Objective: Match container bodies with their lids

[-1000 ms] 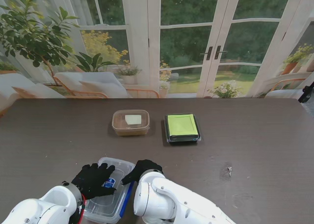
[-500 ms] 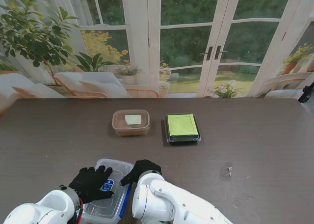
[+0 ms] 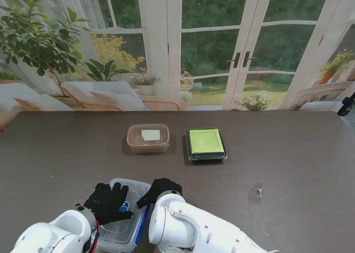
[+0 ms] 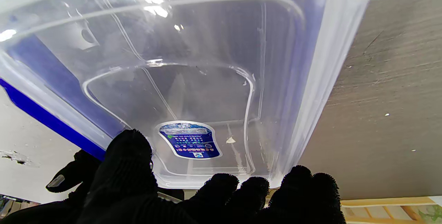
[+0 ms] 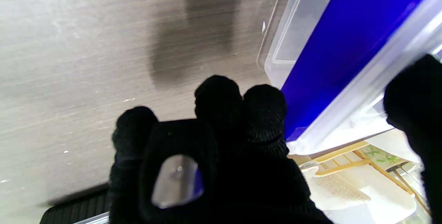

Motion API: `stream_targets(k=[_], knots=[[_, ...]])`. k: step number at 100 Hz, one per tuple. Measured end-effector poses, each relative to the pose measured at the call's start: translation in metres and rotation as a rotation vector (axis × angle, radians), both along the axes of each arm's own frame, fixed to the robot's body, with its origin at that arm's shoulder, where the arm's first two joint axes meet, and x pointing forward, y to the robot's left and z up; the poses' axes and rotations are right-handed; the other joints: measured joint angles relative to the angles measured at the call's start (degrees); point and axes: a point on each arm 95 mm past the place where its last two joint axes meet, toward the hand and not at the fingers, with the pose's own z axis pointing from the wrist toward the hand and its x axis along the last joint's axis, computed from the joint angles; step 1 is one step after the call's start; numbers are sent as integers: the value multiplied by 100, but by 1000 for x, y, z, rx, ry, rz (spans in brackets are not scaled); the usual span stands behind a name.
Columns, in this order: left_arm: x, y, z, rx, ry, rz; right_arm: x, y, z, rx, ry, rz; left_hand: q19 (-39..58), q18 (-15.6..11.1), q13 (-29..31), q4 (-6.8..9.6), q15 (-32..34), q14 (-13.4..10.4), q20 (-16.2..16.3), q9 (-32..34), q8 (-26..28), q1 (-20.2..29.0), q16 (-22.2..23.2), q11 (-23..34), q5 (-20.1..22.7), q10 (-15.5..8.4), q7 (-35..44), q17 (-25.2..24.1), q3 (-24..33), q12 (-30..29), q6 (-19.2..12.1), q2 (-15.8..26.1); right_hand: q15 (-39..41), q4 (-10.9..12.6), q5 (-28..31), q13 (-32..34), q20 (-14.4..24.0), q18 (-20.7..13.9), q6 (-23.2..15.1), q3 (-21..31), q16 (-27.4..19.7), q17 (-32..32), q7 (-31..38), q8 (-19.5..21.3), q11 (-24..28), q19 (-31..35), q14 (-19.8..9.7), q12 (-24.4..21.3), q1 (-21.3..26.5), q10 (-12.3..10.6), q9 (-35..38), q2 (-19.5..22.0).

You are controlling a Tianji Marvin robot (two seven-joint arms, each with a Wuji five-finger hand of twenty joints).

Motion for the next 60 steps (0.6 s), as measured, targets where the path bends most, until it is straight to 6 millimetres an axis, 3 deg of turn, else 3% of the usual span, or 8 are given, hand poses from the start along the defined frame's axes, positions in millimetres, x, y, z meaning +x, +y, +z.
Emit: stream_targets(k=[60], knots=[[31,3,-4,-32,-22,-16,24,0,1,-17,-27,-43,-14,13,-14,0,-67,14,-5,3,-3,-38,-83,16,-56,7,90,-6,-1,1,-10,63,0,0,-12,0,1,-4,-77,3,0,0,42,0,1,0,-70,0,0,-69,0,0]])
